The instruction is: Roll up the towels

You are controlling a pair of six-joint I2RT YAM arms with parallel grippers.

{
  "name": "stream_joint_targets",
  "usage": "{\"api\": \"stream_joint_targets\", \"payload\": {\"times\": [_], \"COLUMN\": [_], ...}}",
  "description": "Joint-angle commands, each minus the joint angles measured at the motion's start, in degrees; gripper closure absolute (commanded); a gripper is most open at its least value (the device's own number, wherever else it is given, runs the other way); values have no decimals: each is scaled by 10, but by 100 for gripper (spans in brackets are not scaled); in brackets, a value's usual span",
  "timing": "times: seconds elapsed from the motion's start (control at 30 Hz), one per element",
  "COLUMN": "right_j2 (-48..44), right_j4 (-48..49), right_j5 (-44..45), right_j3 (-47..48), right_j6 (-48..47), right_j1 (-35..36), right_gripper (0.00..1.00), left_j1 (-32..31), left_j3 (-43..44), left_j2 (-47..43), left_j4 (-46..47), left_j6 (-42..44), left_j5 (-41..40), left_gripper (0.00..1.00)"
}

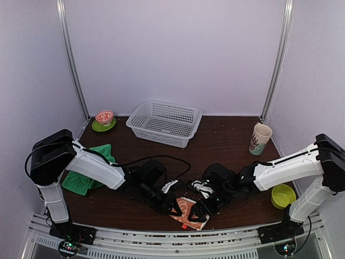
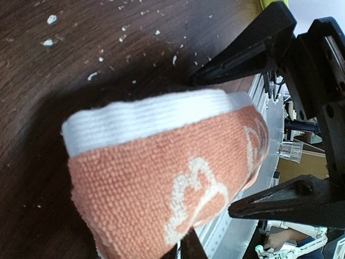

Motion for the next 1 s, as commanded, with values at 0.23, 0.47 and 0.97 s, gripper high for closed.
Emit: {"api": "stream_joint_targets", "payload": {"times": [0.23, 0.47, 0.97], "right_j2": [83, 91, -31], "right_j4": [0, 4, -31], "right_j5": [8, 32, 119], "right_j3": [9, 8, -1], "right_j6": [18, 44, 101], "right_j1": [63, 82, 74], "right_gripper": [19, 54, 100], "left_j1": [-1, -1, 24], "left_j3": [-12, -18, 12], "left_j2": [17, 12, -146], "left_j4": [0, 4, -144], "left_j6": [-4, -6, 34], "left_j5": [-27, -27, -69], "left_gripper": [94, 95, 94]}}
